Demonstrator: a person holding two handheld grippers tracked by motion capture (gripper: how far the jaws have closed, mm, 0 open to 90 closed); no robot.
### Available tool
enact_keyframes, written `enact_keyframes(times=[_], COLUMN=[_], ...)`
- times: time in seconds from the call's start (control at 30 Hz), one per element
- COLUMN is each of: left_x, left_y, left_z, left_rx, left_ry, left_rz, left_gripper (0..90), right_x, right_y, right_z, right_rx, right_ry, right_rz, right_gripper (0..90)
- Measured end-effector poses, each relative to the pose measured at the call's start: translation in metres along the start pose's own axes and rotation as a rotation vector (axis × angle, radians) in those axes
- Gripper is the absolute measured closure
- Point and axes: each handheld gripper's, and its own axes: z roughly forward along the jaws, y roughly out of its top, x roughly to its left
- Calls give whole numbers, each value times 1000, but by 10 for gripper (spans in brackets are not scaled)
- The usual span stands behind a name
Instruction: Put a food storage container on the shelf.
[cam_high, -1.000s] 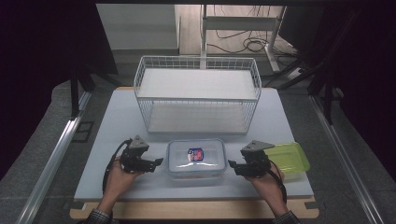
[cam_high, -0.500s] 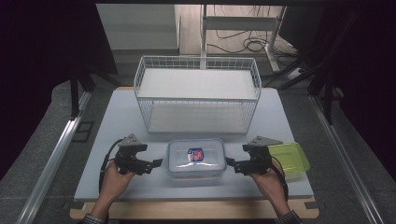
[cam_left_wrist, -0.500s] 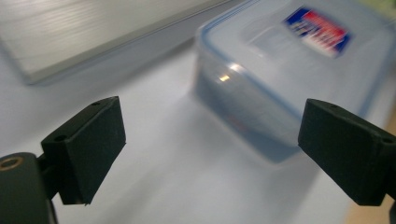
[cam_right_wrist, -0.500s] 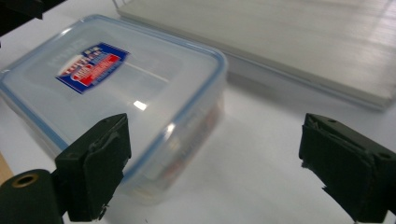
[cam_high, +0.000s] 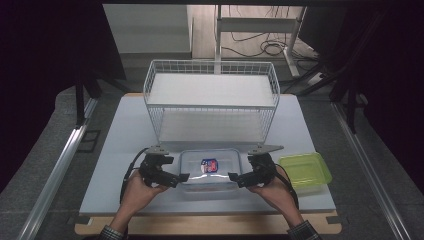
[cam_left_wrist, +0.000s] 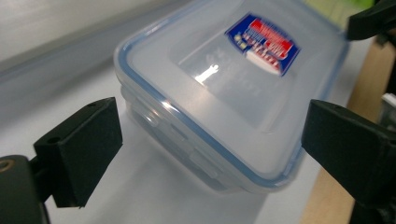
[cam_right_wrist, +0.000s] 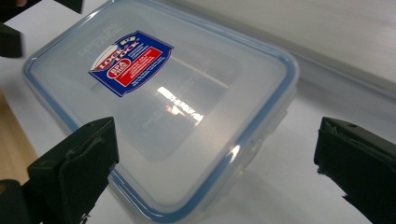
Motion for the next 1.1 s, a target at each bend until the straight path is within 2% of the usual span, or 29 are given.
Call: enact_keyframes(times=[0.1,0.2,0.27,0.3,0.33,0.37,0.4,0.43,0.47,0.6,0.77,0.87,0.97,1.1], left_x=[5,9,13,13,15,16,16,16,16,12,12,12,13,13], left_y=[1,1,0,0,-1,-1,-1,-2,-2,-1,-3,-5,-9,-17], left_z=[7,12,16,16,21,24,24,29,29,27,20,11,5,-3], left_rx=[26,44,44,44,43,48,48,59,56,80,84,64,25,-12], left_ry=[-32,-41,-71,-71,-109,-138,-138,-168,-168,-163,-168,-171,-183,-201], left_rz=[-40,-64,-90,-90,-119,-134,-134,-148,-160,-157,-170,-166,-183,-195], left_gripper=[56,40,17,17,10,8,6,5,0,5,74,171,270,376], right_x=[-2,-7,-11,-13,-16,-17,-19,-20,-21,-22,-27,-29,-30,-27], right_y=[2,3,3,3,2,2,2,1,1,2,-2,-3,-6,-10], right_z=[5,13,18,20,24,25,27,28,29,28,22,15,7,-2], right_rx=[25,48,64,68,78,82,89,91,94,103,113,99,70,42], right_ry=[23,43,95,116,151,162,183,195,208,212,244,247,258,255], right_rz=[27,50,104,126,164,173,196,204,214,217,255,258,265,263], right_gripper=[31,45,51,50,49,49,50,50,41,73,157,247,331,392])
